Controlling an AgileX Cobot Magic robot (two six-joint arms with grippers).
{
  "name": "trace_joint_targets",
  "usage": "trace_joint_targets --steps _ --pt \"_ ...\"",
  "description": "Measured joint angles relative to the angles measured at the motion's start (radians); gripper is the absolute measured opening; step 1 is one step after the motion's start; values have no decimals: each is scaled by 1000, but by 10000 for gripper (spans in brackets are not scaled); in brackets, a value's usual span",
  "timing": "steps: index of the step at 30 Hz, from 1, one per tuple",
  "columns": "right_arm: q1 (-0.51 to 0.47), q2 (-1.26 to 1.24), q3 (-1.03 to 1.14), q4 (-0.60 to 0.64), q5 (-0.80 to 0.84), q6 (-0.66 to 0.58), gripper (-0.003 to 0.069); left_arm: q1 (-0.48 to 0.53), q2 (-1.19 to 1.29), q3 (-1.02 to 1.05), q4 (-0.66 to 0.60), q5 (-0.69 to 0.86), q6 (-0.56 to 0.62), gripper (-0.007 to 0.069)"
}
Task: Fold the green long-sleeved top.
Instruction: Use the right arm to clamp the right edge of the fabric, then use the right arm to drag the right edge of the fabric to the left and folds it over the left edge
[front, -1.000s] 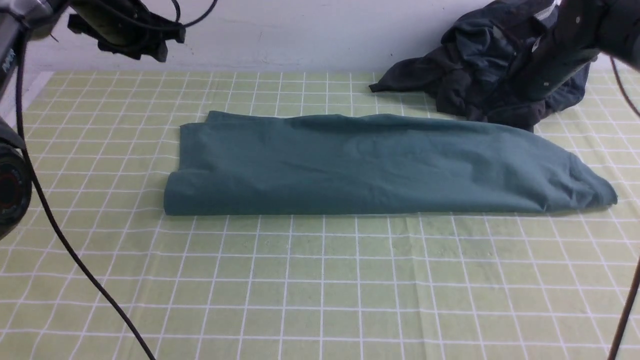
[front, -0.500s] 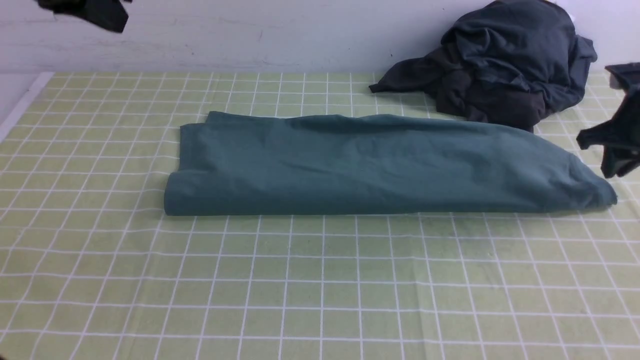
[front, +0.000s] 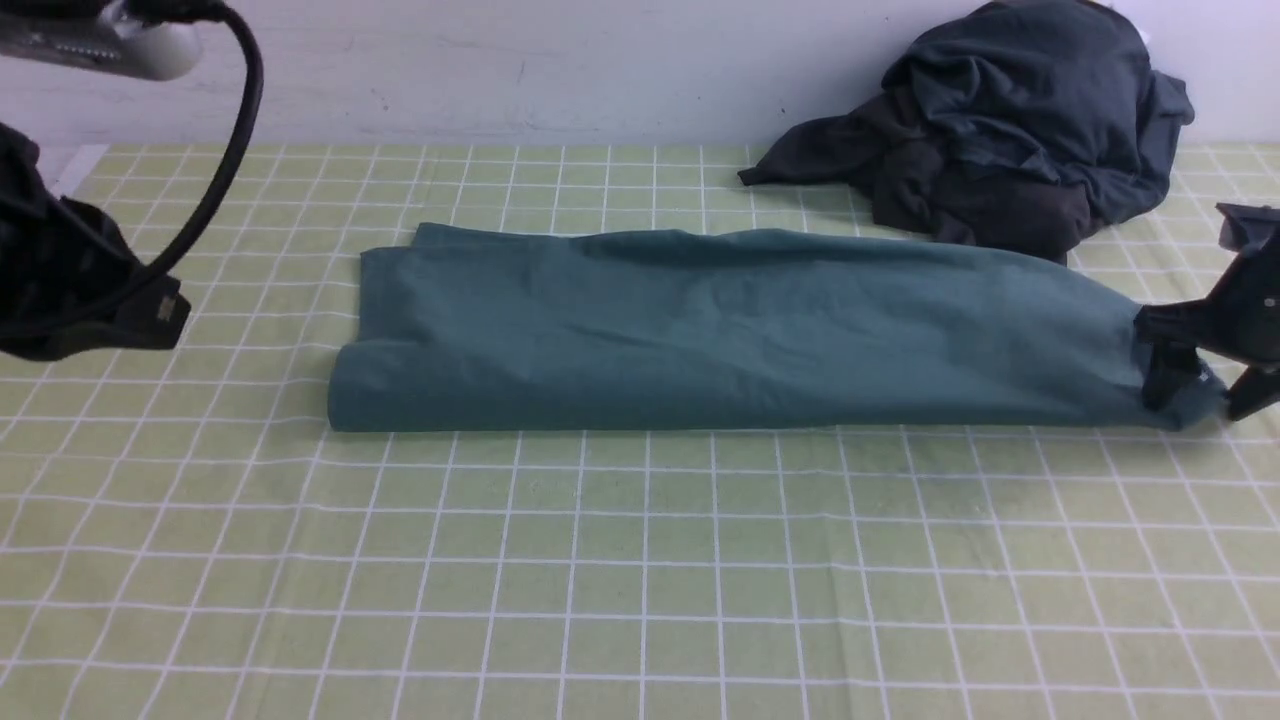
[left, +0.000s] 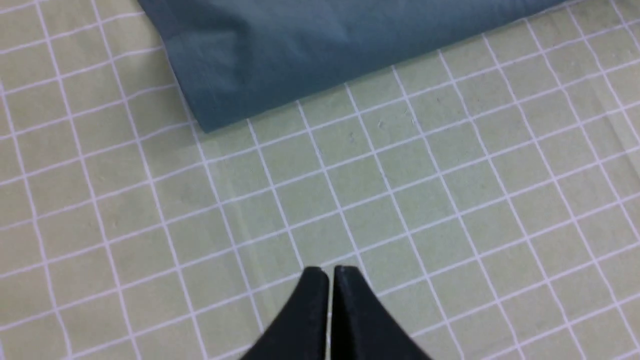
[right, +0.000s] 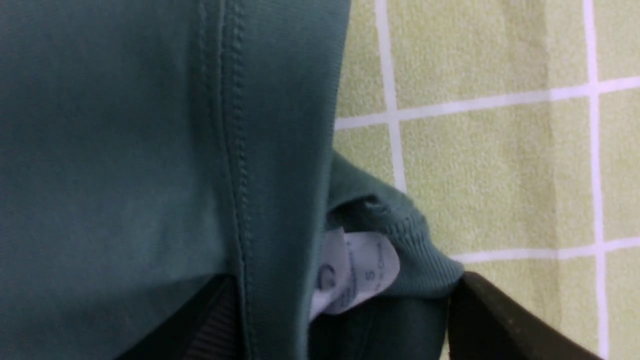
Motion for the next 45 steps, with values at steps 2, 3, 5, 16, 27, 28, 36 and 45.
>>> trace_joint_targets --steps 2,3,5,16,27,28,36,45 --pt "0 0 0 3 -11 -5 355 0 -27 45 9 -2 0 -1" --pt "0 0 0 3 -14 -10 295 0 -37 63 15 -3 0 -1" --pt "0 -8 1 -2 -15 -36 169 0 -55 120 27 -6 -1 -1" --pt "3 -329 5 -310 4 -9 43 0 -121 423 23 -165 -18 -1" --pt "356 -462 -89 -14 -155 -1 43 0 -100 477 -70 -368 -35 -1" --pt "407 -443 -91 21 -191 -1 43 0 -100 477 -72 -368 -35 -1" --pt "656 -235 -92 128 -375 -8 43 0 -100 477 -75 -363 -36 -1" --pt "745 -84 -88 141 -500 -9 202 0 -100 477 -76 -340 -37 -1"
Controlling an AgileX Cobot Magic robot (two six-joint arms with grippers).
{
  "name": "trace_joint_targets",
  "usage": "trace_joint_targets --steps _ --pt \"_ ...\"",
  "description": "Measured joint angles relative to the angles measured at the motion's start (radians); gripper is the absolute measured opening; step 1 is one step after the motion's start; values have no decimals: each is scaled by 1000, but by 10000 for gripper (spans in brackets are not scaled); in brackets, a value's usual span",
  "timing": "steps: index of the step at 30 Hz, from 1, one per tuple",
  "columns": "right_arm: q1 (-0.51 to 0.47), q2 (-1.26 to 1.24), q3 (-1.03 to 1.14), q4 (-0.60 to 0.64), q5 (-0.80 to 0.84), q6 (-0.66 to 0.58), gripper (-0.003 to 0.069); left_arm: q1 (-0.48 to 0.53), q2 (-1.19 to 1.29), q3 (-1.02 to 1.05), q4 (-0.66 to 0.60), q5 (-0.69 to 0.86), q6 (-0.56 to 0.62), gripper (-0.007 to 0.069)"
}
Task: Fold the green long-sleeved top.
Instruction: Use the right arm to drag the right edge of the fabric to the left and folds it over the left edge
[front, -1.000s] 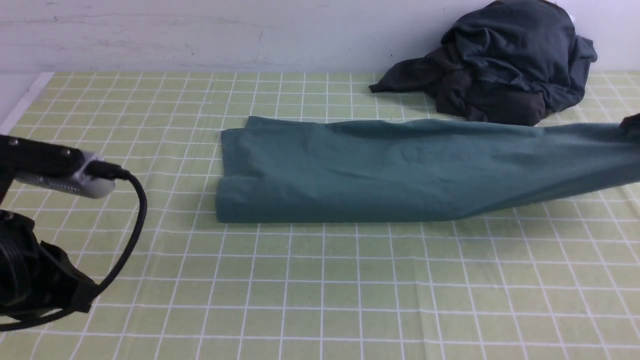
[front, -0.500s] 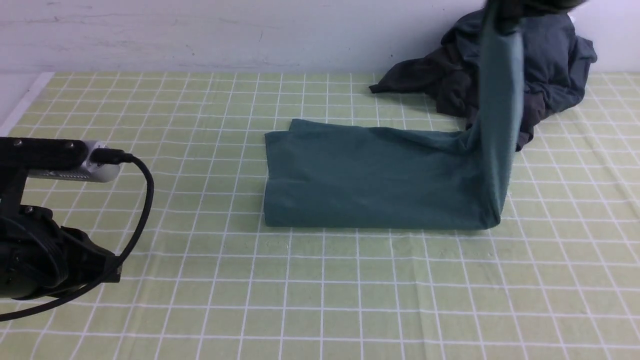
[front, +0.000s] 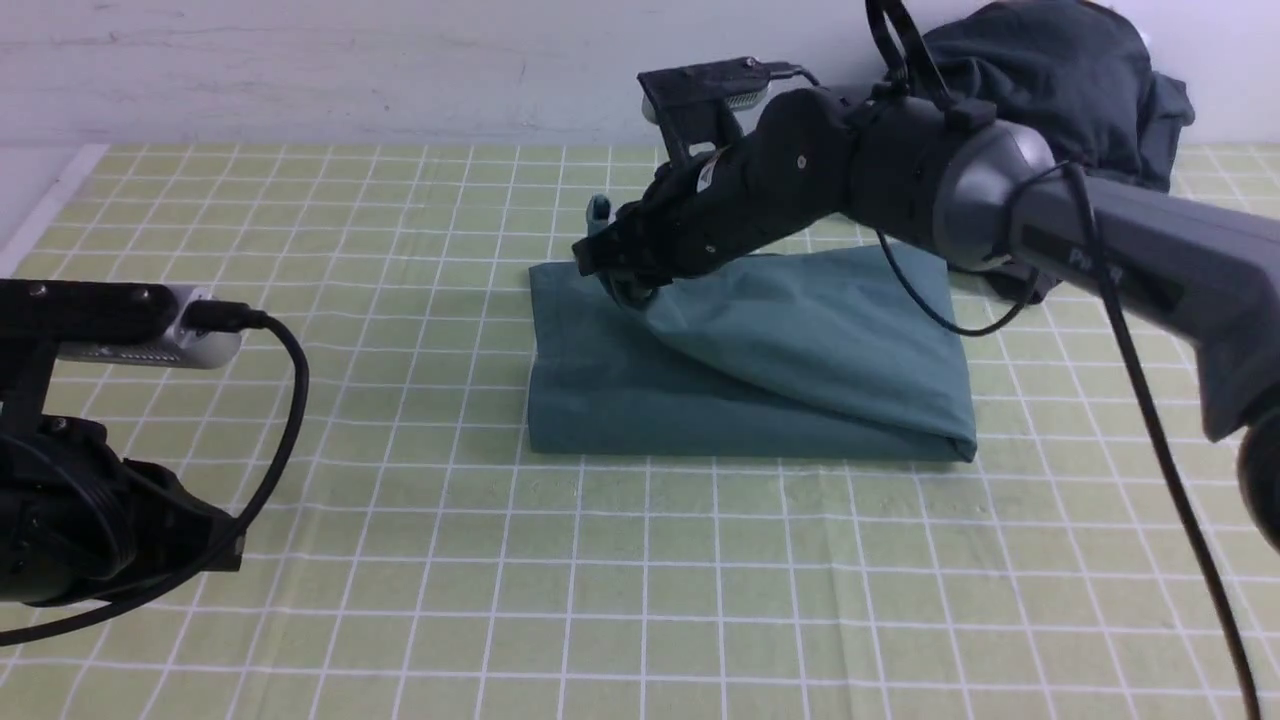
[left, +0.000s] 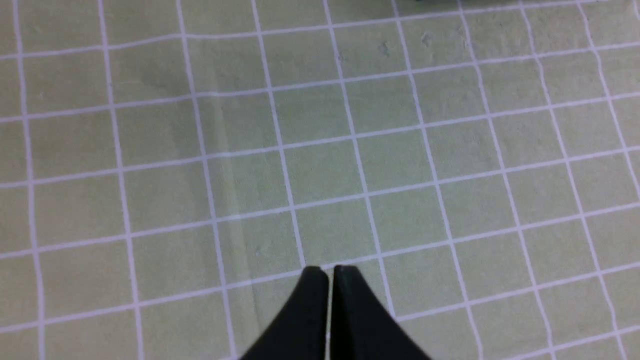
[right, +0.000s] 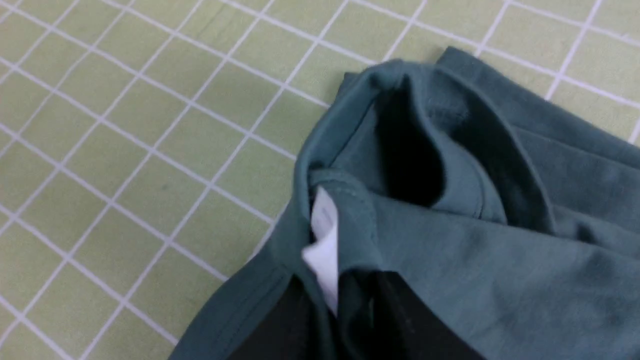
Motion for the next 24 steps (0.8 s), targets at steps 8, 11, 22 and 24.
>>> trace_joint_targets --steps 8,11,22,24 --pt "-14 -89 -4 -81 3 -30 349 0 -73 1 14 -2 3 -1" --pt "-16 -101 -5 -90 47 -31 322 0 -124 1 18 -30 5 -1" --pt "23 109 -4 135 46 -60 18 0 -207 2 -16 -49 64 -1" --pt "44 117 -4 142 46 -77 0 0 -207 2 -22 -43 66 -1"
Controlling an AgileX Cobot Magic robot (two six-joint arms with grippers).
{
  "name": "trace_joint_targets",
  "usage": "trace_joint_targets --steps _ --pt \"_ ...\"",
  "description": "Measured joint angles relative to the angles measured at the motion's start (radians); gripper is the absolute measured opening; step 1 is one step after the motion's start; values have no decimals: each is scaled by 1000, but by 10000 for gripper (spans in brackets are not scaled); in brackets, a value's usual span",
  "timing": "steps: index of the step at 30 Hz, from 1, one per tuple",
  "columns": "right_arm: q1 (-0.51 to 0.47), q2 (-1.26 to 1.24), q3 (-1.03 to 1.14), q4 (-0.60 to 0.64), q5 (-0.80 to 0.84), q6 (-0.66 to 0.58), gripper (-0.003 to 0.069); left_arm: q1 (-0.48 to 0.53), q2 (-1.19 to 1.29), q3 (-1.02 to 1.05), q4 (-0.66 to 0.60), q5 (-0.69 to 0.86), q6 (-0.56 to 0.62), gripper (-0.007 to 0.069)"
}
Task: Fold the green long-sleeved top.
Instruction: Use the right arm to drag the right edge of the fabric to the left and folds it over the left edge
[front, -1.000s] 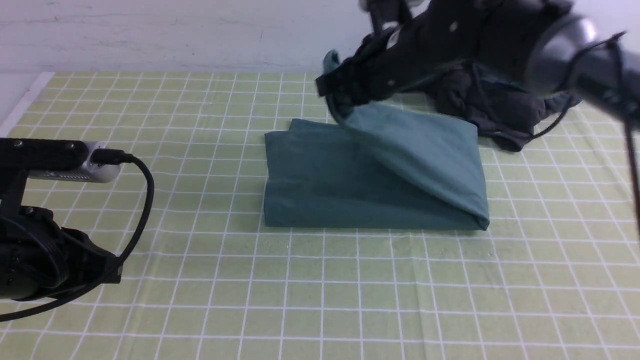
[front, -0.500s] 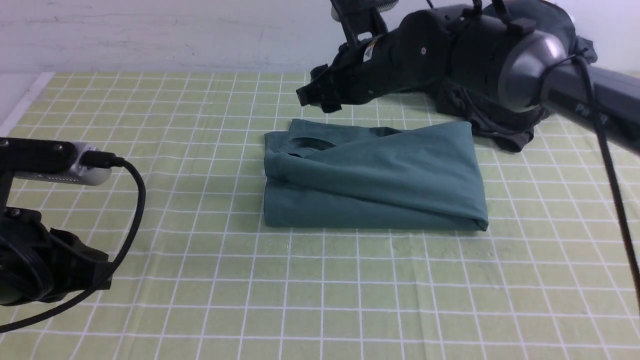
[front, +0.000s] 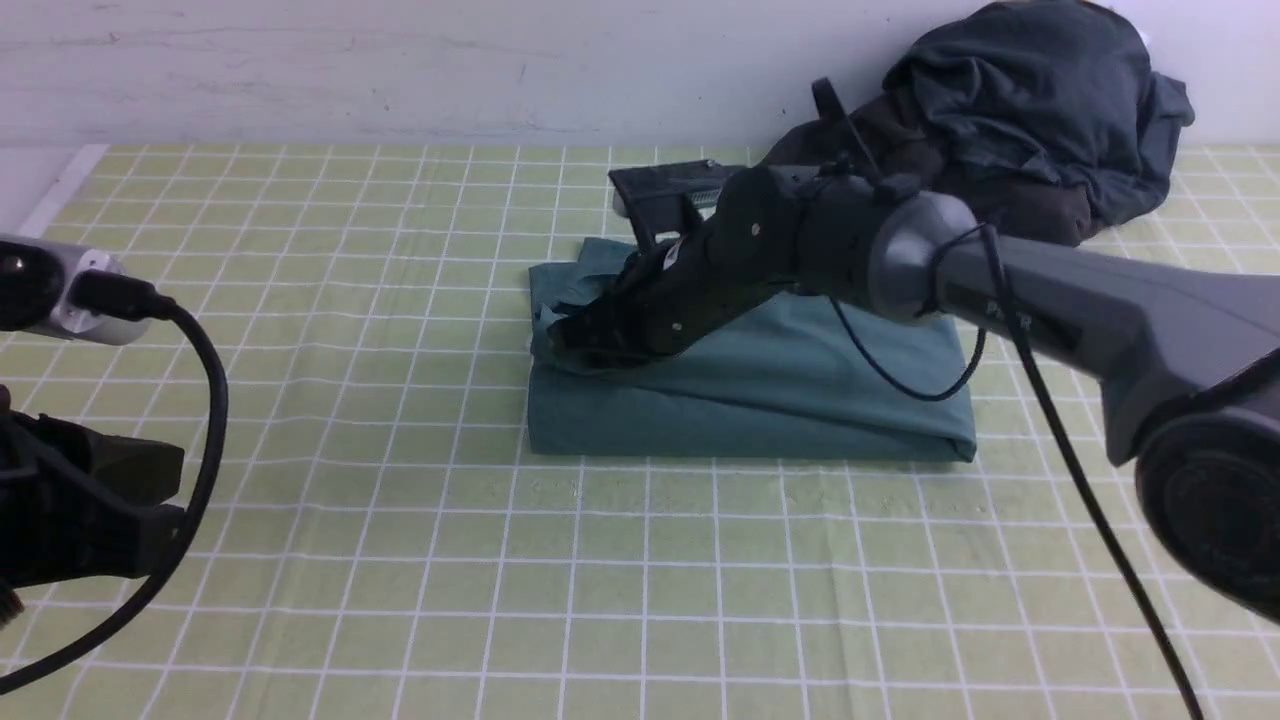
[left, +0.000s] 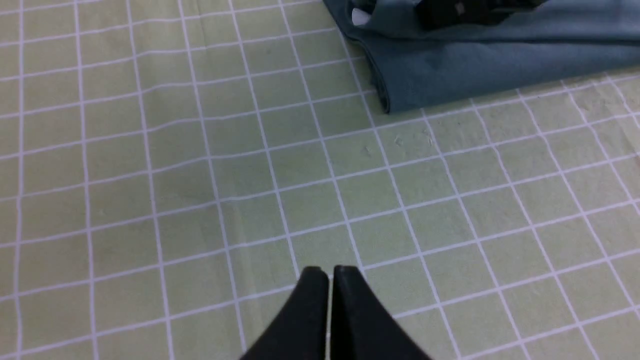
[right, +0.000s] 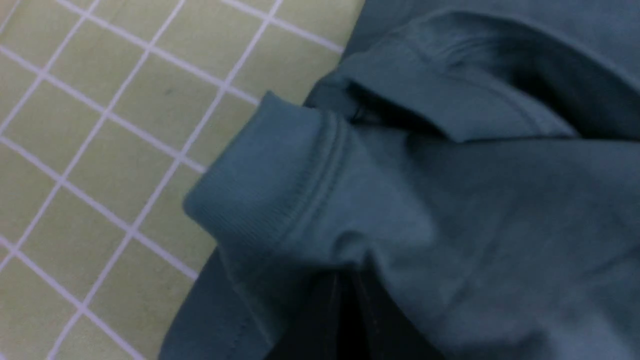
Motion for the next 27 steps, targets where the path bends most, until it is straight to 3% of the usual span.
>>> trace_joint_targets --steps 5,13,17,27 --pt "30 -22 0 -81 4 -71 -10 0 0 0 -1 16 7 -1" --pt "14 -170 -1 -198 0 -83 -10 0 -5 2 -54 1 63 -1" --pt "10 -180 -2 -192 -7 -46 -10 0 -53 49 -184 -53 195 -1" --pt "31 27 5 -62 40 24 -10 0 -327 198 -506 -192 671 -1"
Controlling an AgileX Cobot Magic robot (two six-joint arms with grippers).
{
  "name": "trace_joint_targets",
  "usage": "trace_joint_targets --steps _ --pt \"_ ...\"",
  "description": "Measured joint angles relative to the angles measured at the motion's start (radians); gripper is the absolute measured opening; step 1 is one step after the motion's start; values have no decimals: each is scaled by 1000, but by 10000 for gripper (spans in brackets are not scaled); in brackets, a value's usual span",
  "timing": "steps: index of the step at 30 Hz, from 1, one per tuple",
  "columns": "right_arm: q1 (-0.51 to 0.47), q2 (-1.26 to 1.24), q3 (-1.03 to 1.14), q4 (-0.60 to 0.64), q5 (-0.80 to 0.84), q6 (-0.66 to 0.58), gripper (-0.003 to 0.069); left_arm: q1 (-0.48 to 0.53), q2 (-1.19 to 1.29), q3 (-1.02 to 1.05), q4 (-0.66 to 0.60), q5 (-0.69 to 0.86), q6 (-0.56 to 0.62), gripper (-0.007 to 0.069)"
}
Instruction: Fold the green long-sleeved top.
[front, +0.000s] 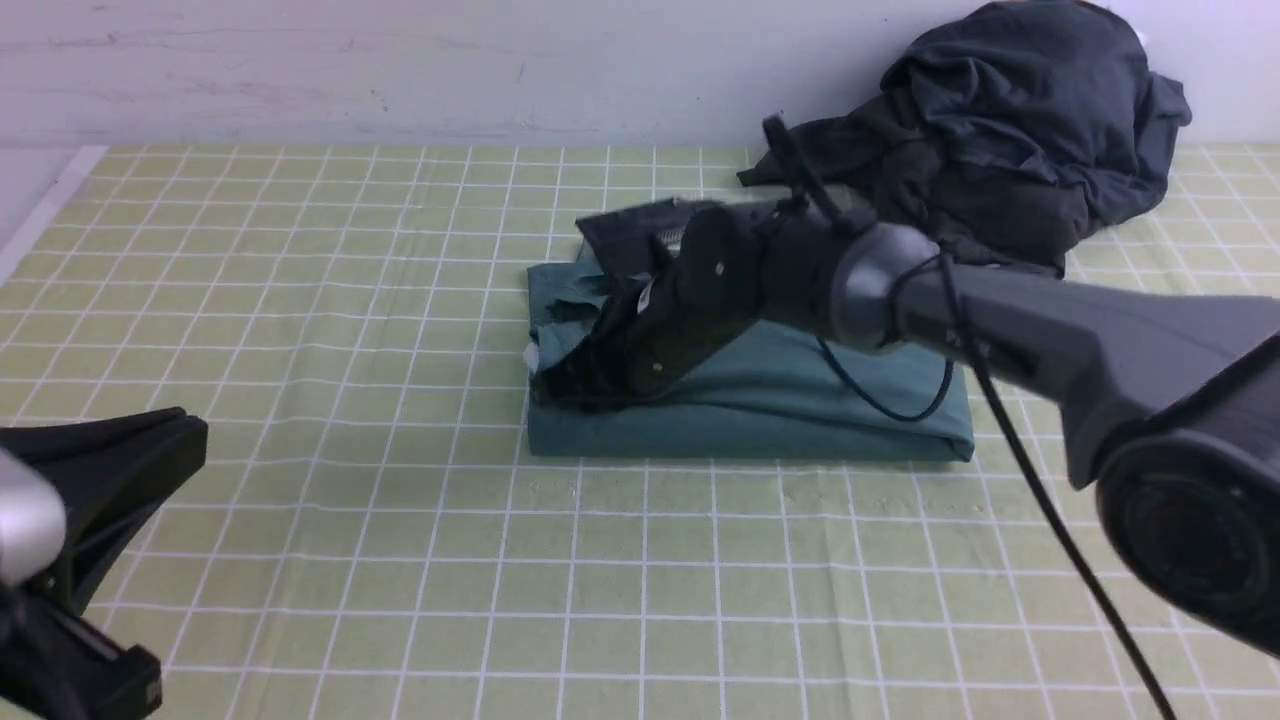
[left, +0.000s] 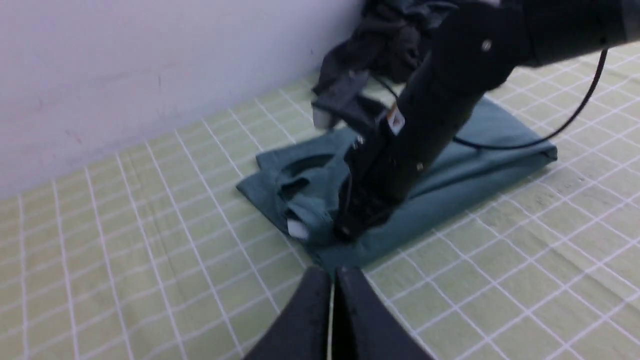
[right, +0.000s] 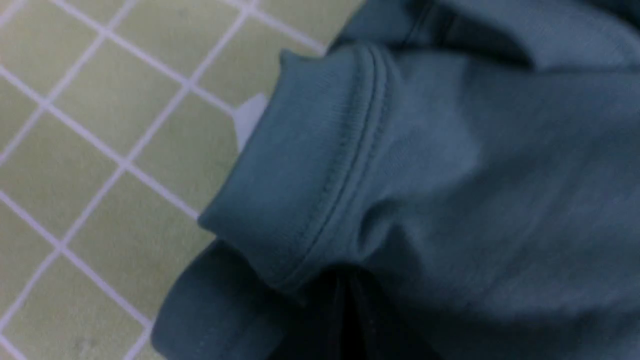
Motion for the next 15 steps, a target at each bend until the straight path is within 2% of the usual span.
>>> trace_joint_targets --steps 3,6,9,15 --pt "11 -45 1 -12 6 -11 -10 0 -64 55 -62 -79 84 -1" --pt "10 -135 1 -59 5 -29 -10 0 -107 90 -106 -153 108 -1" --pt "8 -324 0 -186 11 -54 -10 0 -153 121 -155 -239 111 -1" --pt "7 -647 -5 -416 133 -59 -10 0 -166 123 -170 -263 113 -1"
